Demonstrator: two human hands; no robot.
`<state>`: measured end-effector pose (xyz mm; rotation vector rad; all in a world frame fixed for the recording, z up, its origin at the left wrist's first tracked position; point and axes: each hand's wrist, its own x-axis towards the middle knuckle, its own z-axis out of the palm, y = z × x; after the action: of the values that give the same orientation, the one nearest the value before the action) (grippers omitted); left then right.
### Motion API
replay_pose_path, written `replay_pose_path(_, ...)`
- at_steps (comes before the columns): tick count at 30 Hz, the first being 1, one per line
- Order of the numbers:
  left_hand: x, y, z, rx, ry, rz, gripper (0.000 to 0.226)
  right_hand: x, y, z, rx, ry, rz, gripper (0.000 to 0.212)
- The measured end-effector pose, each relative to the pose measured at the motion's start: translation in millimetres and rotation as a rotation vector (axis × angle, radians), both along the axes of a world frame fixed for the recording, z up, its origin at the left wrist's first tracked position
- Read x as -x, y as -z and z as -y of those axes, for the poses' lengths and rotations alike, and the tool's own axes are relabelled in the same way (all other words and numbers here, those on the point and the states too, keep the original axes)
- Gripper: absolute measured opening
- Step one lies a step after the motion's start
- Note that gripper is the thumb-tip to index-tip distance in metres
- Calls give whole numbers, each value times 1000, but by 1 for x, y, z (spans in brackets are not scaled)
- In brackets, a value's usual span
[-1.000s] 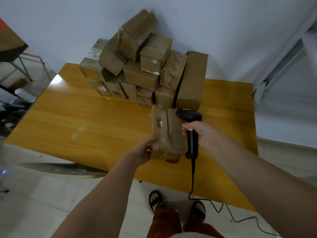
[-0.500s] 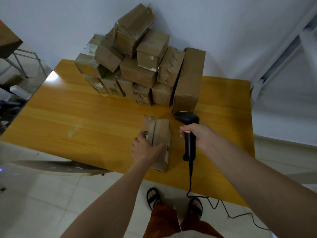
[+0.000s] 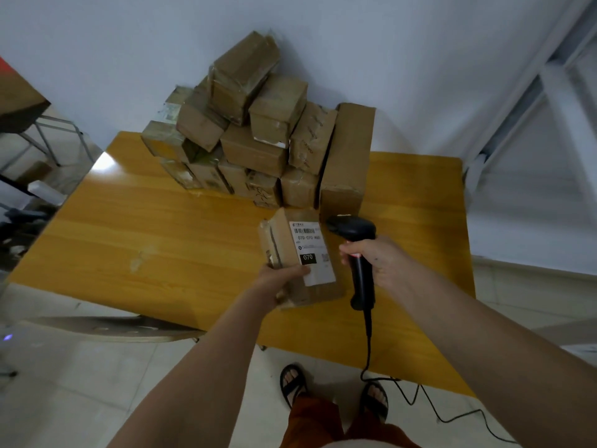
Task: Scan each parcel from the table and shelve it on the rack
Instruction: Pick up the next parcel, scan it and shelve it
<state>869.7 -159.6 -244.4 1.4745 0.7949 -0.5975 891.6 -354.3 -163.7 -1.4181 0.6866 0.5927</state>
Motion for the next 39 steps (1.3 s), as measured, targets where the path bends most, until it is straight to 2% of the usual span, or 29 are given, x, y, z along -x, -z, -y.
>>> replay_pose_path(2, -1, -12, -2, 78, 49, 59, 60, 0, -10, 0, 18, -34, 51, 10)
replay_pose_path(5, -3, -27, -6, 177, 63, 130, 79, 0, -28, -3, 34, -55, 92, 13)
replay_pose_path(11, -6, -56, -8, 305, 171, 190, 84, 2, -52, -8, 43, -55, 167, 19)
replay_pose_path(14, -6, -64, -9, 290, 188, 209, 81, 5, -61, -10, -1, -89, 175, 17)
replay_pose_path(19, -8, -79, -3, 198, 201, 234, 91, 8, -73, -14, -33, -84, 214, 15)
replay_pose_path(23, -16, -91, -3, 152, 133, 322, 91, 8, -86, -17, -48, -80, 244, 15)
replay_pose_path(30, -40, -111, -16, 78, -12, 514, 93, 12, -107, -27, 38, -155, 350, 11)
replay_pose_path(34, -50, -115, -22, 45, -36, 571, 90, 16, -116, -33, 62, -168, 387, 12)
replay_pose_path(39, -58, -115, -25, 38, -65, 595, 98, 16, -124, -30, 62, -184, 432, 14)
